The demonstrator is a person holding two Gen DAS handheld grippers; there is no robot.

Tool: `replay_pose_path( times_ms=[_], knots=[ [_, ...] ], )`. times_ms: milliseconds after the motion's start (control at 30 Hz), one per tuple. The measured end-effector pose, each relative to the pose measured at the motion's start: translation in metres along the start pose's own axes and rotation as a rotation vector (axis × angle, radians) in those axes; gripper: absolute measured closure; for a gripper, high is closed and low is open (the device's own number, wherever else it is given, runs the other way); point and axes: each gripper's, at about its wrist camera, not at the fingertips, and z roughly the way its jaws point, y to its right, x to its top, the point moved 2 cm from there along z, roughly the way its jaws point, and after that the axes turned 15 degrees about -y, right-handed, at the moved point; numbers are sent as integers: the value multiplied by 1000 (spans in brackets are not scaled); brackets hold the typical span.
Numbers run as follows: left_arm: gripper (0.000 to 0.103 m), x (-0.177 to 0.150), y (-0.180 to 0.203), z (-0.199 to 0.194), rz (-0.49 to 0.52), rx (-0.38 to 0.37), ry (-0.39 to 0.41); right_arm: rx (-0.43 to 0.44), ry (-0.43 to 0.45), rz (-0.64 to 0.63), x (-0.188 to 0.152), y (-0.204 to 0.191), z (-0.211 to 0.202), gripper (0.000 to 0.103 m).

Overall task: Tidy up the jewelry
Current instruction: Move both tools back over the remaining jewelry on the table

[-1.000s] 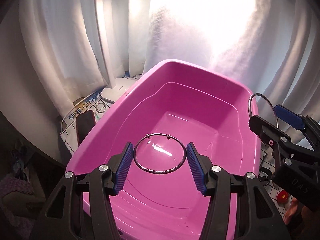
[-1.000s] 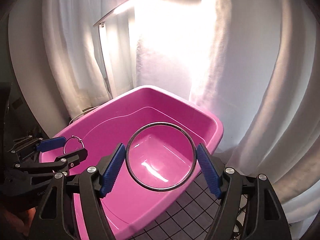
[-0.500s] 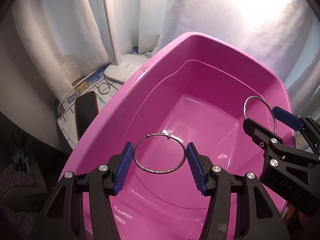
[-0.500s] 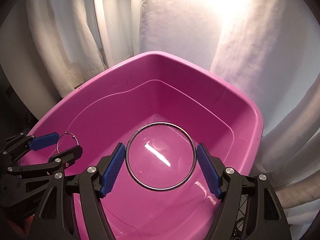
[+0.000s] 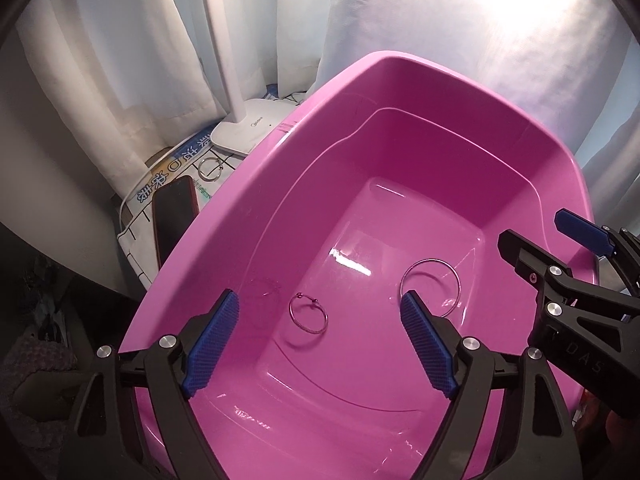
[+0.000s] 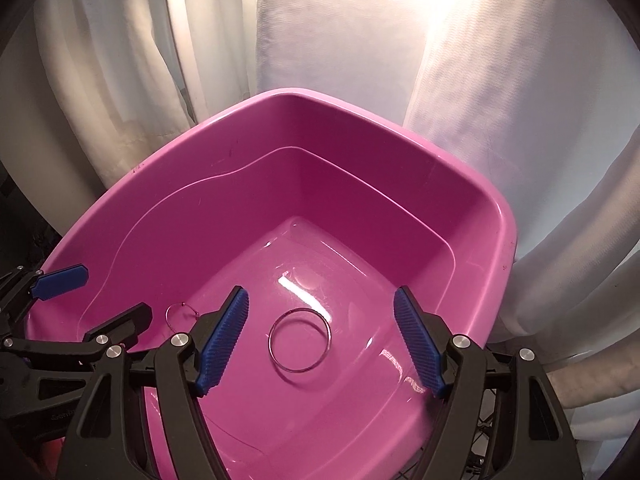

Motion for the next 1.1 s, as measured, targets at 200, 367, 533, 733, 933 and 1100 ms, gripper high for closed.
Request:
replay_pose_path(
  times_ms=[200,367,533,733,933,1100],
  knots=[
    [21,-5,0,-12,-13,2,26,41,99,24,-13,15,-45,31],
    [20,-17,19,-33,21,-16,81,64,177,96,-49,55,-89,31],
    [20,-38,58,-57,96,-75,138,31,213,201,-108,101,-124,31],
    [19,-78,111,-76,200,-154,170,-28,219,343,-191,154,-148,31],
    [19,-118,157,-77,274,-208,152,-97,197,481,-276,200,-158,31],
    [19,-148,190,-64,333,-213,123,-122,148,561,-336,228,-142,31]
  ],
)
